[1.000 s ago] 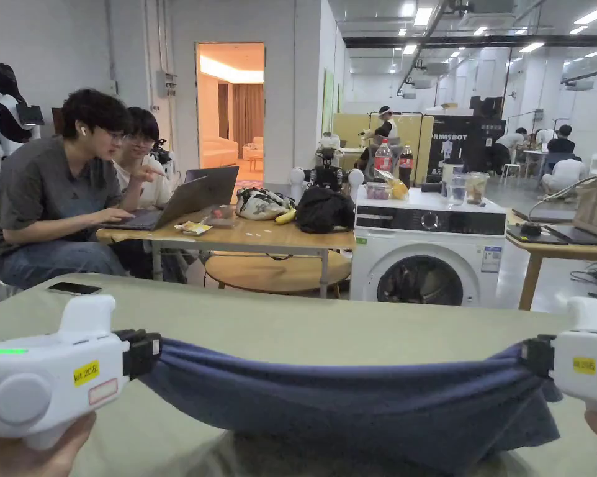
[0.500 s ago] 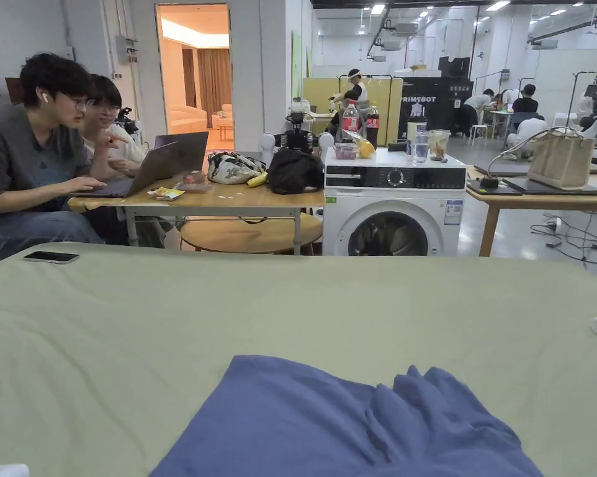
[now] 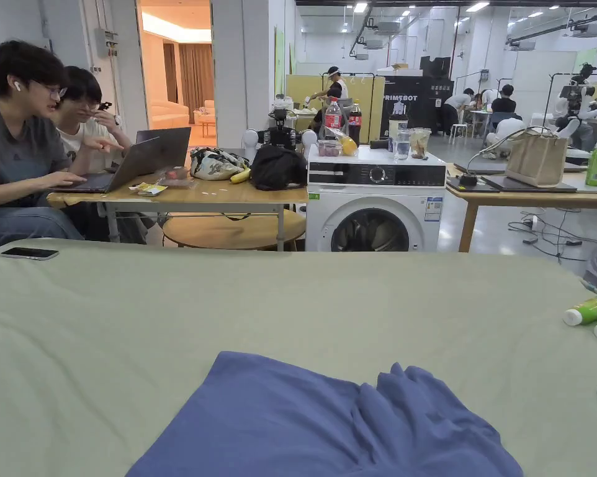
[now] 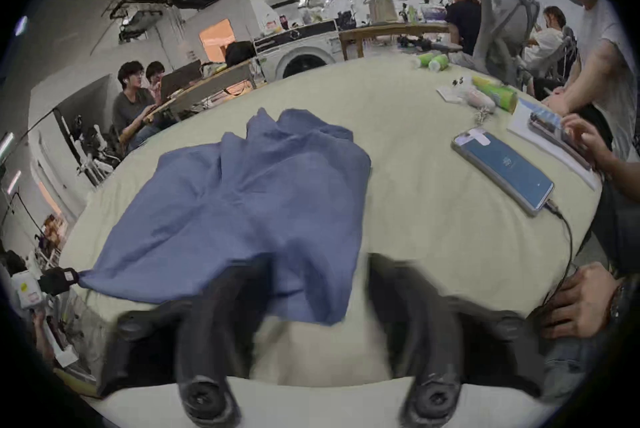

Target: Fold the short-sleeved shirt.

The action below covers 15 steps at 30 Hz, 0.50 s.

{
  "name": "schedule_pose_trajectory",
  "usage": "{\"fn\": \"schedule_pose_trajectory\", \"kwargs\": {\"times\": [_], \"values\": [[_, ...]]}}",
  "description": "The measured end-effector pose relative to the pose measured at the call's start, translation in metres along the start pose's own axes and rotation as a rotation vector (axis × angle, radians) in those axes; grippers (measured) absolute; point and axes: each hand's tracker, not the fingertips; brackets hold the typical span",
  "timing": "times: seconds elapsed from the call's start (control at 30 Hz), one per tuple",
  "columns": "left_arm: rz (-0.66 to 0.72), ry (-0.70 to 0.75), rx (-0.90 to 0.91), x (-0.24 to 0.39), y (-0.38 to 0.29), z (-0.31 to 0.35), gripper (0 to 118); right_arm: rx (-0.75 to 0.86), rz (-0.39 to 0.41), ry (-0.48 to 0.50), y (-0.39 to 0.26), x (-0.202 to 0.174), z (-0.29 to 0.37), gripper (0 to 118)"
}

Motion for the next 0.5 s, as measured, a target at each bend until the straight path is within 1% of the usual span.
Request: {"fn": "schedule_pose_trajectory", "kwargs": {"times": [0.03, 0.07, 0.1, 0.13, 0.2, 0.3, 0.37, 0.43, 0.47, 0.5], "values": [[0.005, 0.008, 0.008, -0.003, 0.001, 0.001, 78, 0.025, 0.007, 0.002, 0.001, -0.001, 0.004, 82], [0.009, 0.010, 0.013, -0.005, 0.003, 0.002, 78, 0.050, 0.006, -0.009, -0.001, 0.000, 0.008, 82], [0.011, 0.015, 0.028, -0.004, 0.004, 0.006, 78, 0.097, 0.002, 0.014, 0.002, -0.003, 0.015, 82], [0.005, 0.029, 0.064, -0.003, 0.009, 0.011, 78, 0.131, 0.013, 0.052, 0.007, -0.006, 0.020, 82], [-0.030, 0.040, 0.125, 0.004, 0.022, 0.017, 78, 0.184, 0.050, 0.088, 0.015, -0.015, 0.026, 82], [-0.064, 0.047, 0.210, 0.031, 0.045, 0.029, 81, 0.242, 0.127, 0.129, 0.035, -0.039, 0.034, 82], [-0.079, 0.032, 0.251, 0.050, 0.058, 0.032, 81, 0.271, 0.146, 0.178, 0.043, -0.051, 0.035, 82], [-0.142, 0.034, 0.295, 0.072, 0.069, 0.036, 81, 0.291, 0.159, 0.209, 0.051, -0.063, 0.039, 81], [-0.165, 0.029, 0.302, 0.082, 0.074, 0.036, 81, 0.298, 0.170, 0.221, 0.053, -0.067, 0.039, 74], [-0.184, 0.018, 0.301, 0.092, 0.077, 0.038, 79, 0.300, 0.192, 0.240, 0.056, -0.071, 0.040, 56]]}}
